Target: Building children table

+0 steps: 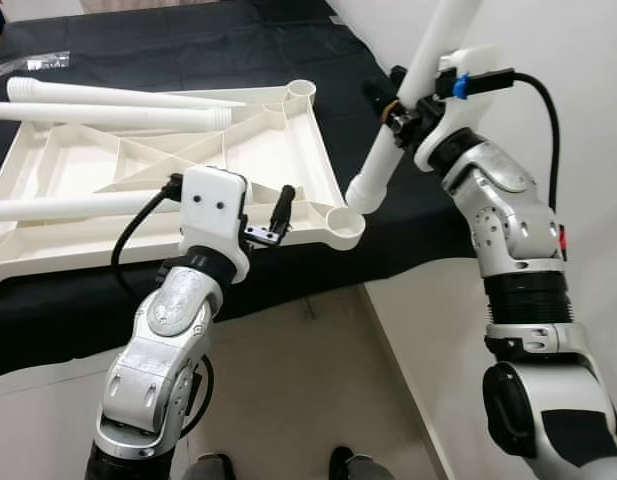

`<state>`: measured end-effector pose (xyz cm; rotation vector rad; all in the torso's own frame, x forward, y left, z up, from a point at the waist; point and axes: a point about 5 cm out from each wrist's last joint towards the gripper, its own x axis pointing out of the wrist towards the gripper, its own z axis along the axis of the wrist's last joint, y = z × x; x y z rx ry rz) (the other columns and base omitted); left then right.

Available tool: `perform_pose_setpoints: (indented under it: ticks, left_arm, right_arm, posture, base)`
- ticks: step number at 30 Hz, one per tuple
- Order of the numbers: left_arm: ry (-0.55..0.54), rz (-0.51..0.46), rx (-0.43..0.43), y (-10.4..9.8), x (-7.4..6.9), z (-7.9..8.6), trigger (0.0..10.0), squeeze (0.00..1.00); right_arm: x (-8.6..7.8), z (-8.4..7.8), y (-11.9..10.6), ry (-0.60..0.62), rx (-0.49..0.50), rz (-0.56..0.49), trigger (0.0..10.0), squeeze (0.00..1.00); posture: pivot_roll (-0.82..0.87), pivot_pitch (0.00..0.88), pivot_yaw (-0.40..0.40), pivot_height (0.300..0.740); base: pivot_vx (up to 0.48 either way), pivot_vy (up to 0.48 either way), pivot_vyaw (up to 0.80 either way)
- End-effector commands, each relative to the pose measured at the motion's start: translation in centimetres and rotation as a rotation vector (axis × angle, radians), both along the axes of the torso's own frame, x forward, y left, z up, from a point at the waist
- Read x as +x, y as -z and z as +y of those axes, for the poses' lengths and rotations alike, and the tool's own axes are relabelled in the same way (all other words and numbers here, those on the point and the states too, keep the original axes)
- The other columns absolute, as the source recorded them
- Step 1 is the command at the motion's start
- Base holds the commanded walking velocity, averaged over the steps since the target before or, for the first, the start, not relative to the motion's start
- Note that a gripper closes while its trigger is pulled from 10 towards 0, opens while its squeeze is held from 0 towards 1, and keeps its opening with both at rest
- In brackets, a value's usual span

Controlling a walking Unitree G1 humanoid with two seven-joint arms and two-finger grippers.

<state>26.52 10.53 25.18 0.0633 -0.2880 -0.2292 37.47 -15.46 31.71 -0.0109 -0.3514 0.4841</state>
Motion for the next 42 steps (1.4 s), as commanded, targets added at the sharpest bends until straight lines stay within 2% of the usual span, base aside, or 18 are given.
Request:
perform_pose_setpoints:
  ticks: [1, 4, 8, 9, 12, 19, 29, 33, 38, 42]
  left_arm:
    - [0.026, -0.004, -0.006, 0.0, -0.6, -0.5, 10.0, 0.00]
    - [0.067, 0.010, -0.011, 0.2, -0.8, -1.0, 10.0, 0.00]
    - [0.199, 0.066, -0.028, 1.2, -2.0, -2.6, 10.0, 0.00]
    - [0.199, 0.066, -0.028, 1.2, -2.0, -2.6, 10.0, 0.00]
    - [0.283, 0.108, -0.028, 2.0, -3.0, -3.6, 10.0, 0.00]
    - [0.278, 0.113, -0.026, 2.2, -3.4, -3.4, 10.0, 0.00]
    - [0.286, 0.114, -0.023, 2.2, -3.9, -3.6, 10.0, 0.00]
    - [0.284, 0.114, -0.021, 2.2, -4.0, -3.5, 10.0, 0.00]
    - [0.280, 0.113, -0.019, 2.3, -4.1, -3.5, 10.0, 0.00]
    - [0.268, 0.116, -0.007, 2.3, -4.1, -3.3, 10.0, 0.00]
  right_arm:
    - [0.6, 0.0, -0.5, -0.037, 0.009, 0.028, 10.0, 0.00]
    - [1.1, 0.2, -1.6, -0.095, -0.006, 0.029, 10.0, 0.00]
    - [1.3, 1.2, -1.8, -0.295, -0.079, 0.106, 10.0, 0.00]
    - [1.3, 1.2, -1.8, -0.295, -0.079, 0.106, 10.0, 0.00]
    - [0.7, 2.0, -1.7, -0.432, -0.170, 0.079, 10.0, 0.00]
    - [0.0, 3.4, -3.2, -0.671, -0.168, 0.011, 10.0, 0.00]
    - [0.3, 4.0, -3.2, -0.780, -0.172, 0.044, 10.0, 0.00]
    - [0.5, 4.4, -2.3, -0.816, -0.235, 0.079, 10.0, 0.00]
    - [0.8, 4.0, -2.6, -0.796, -0.255, 0.078, 10.0, 0.00]
    - [1.1, 3.2, -3.7, -0.732, -0.289, 0.046, 10.0, 0.00]
  posture:
    - [0.05, 0.262, -0.070, 0.740]
    - [0.05, 0.260, -0.073, 0.740]
    - [0.05, 0.260, -0.073, 0.740]
    - [0.05, 0.260, -0.073, 0.740]
    - [0.06, 0.256, -0.080, 0.740]
    - [0.07, 0.251, -0.083, 0.740]
    - [0.07, 0.237, -0.085, 0.740]
    - [0.08, 0.227, -0.088, 0.740]
    - [0.08, 0.231, -0.087, 0.740]
    - [0.08, 0.238, -0.092, 0.740]
  base:
    - [0.000, 0.000, 0.00]
    - [0.000, 0.000, 0.00]
    - [0.000, 0.000, 0.00]
    - [0.000, 0.000, 0.00]
    - [0.000, 0.000, 0.00]
    - [0.000, 0.000, 0.00]
    - [0.000, 0.000, 0.00]
    - [0.000, 0.000, 0.00]
    - [0.000, 0.000, 0.00]
    - [0.000, 0.000, 0.00]
